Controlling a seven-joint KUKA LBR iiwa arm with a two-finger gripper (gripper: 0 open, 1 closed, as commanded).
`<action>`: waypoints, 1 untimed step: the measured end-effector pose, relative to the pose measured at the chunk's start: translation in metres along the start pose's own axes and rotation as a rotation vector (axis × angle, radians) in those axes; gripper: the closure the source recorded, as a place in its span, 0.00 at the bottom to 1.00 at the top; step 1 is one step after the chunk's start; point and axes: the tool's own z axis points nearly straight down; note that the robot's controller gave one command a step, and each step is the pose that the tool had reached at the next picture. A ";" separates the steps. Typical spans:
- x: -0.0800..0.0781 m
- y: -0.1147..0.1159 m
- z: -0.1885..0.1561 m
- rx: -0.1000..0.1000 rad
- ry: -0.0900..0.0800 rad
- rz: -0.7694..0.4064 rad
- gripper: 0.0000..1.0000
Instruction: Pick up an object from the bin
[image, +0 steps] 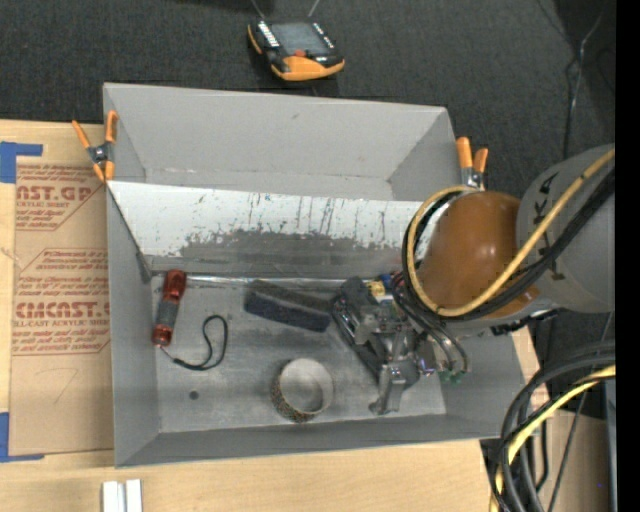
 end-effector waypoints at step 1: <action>-0.027 -0.050 0.046 -0.003 -0.015 0.072 0.00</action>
Offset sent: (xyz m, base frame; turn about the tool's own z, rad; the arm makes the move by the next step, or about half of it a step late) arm 0.0139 0.1373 -0.0149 -0.1852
